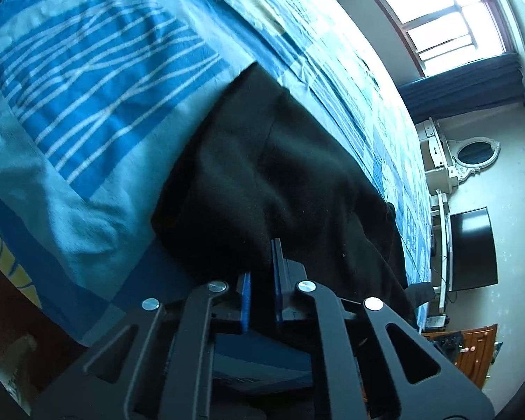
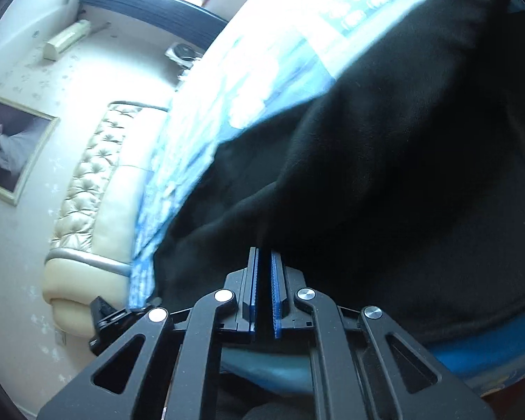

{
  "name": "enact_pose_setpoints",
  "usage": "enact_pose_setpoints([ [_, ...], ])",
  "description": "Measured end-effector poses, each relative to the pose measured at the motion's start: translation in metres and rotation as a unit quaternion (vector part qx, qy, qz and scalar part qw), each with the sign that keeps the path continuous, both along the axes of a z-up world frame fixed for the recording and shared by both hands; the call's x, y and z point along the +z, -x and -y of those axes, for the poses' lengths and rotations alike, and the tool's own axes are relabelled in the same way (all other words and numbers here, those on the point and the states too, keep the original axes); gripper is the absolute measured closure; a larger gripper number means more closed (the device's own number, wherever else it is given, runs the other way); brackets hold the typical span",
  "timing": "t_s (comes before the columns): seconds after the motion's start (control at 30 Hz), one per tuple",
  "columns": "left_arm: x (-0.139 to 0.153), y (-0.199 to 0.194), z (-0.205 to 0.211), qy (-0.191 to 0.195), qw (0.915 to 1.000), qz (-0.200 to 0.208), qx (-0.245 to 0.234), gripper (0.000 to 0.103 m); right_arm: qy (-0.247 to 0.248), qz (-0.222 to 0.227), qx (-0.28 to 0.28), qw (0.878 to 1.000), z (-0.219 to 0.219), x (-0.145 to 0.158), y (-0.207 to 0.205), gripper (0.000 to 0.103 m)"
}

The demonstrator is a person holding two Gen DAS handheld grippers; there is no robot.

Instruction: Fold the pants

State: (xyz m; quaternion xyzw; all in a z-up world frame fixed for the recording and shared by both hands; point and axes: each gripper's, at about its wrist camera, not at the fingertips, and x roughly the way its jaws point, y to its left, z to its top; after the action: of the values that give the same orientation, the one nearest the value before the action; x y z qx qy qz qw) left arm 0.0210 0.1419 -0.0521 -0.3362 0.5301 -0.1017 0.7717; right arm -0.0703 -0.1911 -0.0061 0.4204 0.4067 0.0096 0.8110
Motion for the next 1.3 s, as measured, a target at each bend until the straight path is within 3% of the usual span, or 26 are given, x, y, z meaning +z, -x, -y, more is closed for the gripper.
enact_pose_setpoints([
  [0.1,0.002,0.002,-0.004,-0.001,1.0000,-0.003,-0.004,0.094,-0.001,0.012,0.005,1.000,-0.002,0.013,0.013,0.103],
  [0.2,-0.003,0.002,-0.005,-0.006,0.9999,-0.009,-0.010,0.094,-0.006,-0.010,0.014,1.000,-0.002,0.002,0.018,0.103],
  [0.37,-0.010,0.002,-0.007,0.005,0.9998,-0.017,-0.002,0.094,-0.041,-0.031,-0.052,0.997,0.018,-0.022,0.025,0.099],
  [0.43,-0.009,0.003,-0.007,0.000,0.9999,-0.015,-0.007,0.094,-0.036,-0.028,-0.073,0.996,0.023,-0.025,0.029,0.088],
  [0.47,-0.009,0.003,-0.007,-0.002,0.9999,-0.014,-0.008,0.094,-0.036,-0.024,-0.086,0.995,0.026,-0.026,0.030,0.070],
  [0.5,-0.009,0.002,-0.006,-0.003,0.9999,-0.015,-0.009,0.094,-0.039,-0.016,-0.102,0.994,0.029,-0.028,0.031,0.060],
  [0.53,-0.010,0.001,-0.006,-0.001,0.9999,-0.015,-0.008,0.094,-0.044,-0.013,-0.114,0.992,0.031,-0.030,0.030,0.059],
  [0.77,-0.012,-0.002,-0.006,0.002,0.9998,-0.019,-0.006,0.094,-0.091,0.026,-0.171,0.981,0.043,-0.047,0.016,0.060],
  [0.83,-0.013,-0.003,-0.005,0.002,0.9998,-0.021,-0.006,0.094,-0.096,0.023,-0.170,0.980,0.047,-0.050,0.014,0.068],
  [0.9,-0.013,-0.003,-0.006,0.004,0.9997,-0.023,-0.005,0.094,-0.120,0.023,-0.164,0.979,0.055,-0.053,0.023,0.096],
  [1.13,-0.008,0.000,-0.010,0.011,0.9997,-0.021,-0.005,0.094,-0.092,0.037,-0.115,0.988,0.051,-0.009,0.051,0.096],
  [1.3,-0.009,0.005,-0.013,-0.003,0.9998,-0.016,-0.013,0.094,-0.088,-0.007,-0.101,0.991,0.047,-0.029,0.072,0.097],
])
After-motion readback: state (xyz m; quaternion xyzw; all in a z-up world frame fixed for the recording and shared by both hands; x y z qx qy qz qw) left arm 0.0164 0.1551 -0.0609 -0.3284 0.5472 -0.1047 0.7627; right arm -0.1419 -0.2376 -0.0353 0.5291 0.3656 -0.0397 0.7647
